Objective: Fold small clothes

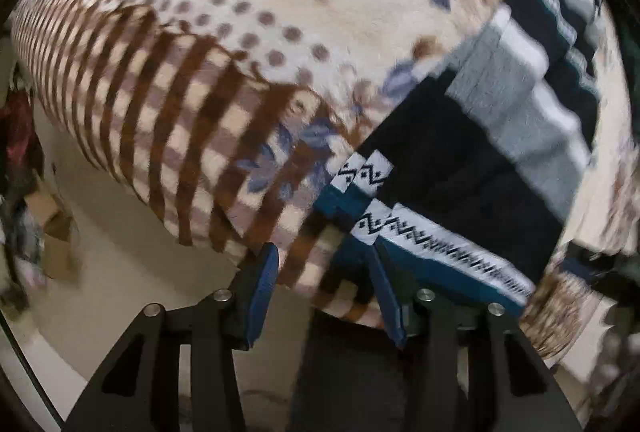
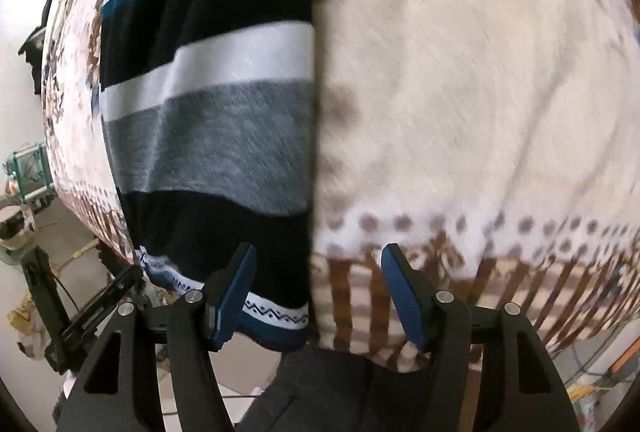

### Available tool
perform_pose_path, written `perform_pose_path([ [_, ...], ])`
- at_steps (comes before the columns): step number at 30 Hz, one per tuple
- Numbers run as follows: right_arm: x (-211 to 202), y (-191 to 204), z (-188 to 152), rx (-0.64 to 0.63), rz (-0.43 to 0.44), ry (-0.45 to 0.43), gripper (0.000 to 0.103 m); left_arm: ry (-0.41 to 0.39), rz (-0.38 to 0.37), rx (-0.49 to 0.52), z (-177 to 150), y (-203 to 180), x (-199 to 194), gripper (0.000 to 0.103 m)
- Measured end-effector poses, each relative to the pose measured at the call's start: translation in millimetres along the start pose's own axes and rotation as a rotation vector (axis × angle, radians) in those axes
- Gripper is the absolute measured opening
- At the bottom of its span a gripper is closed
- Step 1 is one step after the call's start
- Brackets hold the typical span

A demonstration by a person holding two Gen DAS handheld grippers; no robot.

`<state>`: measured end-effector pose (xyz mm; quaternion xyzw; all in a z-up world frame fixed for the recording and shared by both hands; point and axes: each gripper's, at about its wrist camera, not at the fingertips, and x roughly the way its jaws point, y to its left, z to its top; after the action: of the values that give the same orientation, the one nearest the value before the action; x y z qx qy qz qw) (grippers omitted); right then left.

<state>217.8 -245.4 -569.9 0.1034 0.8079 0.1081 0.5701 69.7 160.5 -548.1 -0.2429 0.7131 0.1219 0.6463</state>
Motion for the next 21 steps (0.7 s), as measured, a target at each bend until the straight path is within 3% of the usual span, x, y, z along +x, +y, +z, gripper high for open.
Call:
perform_pose_path([
  [4, 9.3, -7.7, -8.6, 0.044, 0.087, 0.002, 0.067, -0.022, -0.113, -0.04, 8.2, -4.1, 1.6, 0.044],
  [6, 19.9, -5.0, -11.7, 0.052, 0.104, -0.005, 0.067, -0.02, -0.087, 0.004, 15.8, -19.7, 16.6, 0.044],
  [7, 22.7, -4.1, -14.1, 0.057, 0.108, -0.017, 0.06, -0.028, -0.067, 0.045, 16.9, -27.5, 21.5, 0.039],
  [8, 23.4, -5.9, -18.1, 0.056, 0.103, -0.027, 0.034, -0.053, -0.027, 0.099, 16.5, -37.1, 26.2, 0.026],
  [9, 26.8, -3.4, -20.3, 0.056, 0.083, -0.032, 0.022, -0.072, 0.003, 0.13, 15.6, -41.8, 27.6, 0.005],
  [10, 31.0, 0.4, -22.0, 0.056, 0.075, -0.032, 0.017, -0.093, 0.011, 0.152, 13.8, -43.9, 26.8, 0.005],
  [13, 29.5, -0.2, -34.1, 0.053, 0.042, -0.056, 0.014, -0.161, -0.026, 0.165, 6.0, -41.6, 13.6, 0.004],
  [15, 26.1, -1.5, -39.7, 0.048, 0.029, -0.075, 0.01, -0.203, -0.1, 0.094, 1.9, -20.2, -6.8, 0.004],
  [17, 18.2, -3.4, -48.5, 0.035, 0.014, -0.098, 0.007, -0.229, -0.128, 0.05, 1.2, -2.5, -20.0, 0.004],
  [19, 8.7, -2.3, -54.8, 0.004, 0.018, -0.114, 0.007, -0.239, -0.106, 0.051, 2.3, 21.4, -25.1, 0.004],
  [21, 3.3, -4.3, -59.2, -0.04, 0.001, -0.117, 0.007, -0.223, -0.08, 0.047, 3.2, 18.2, -16.9, 0.004],
])
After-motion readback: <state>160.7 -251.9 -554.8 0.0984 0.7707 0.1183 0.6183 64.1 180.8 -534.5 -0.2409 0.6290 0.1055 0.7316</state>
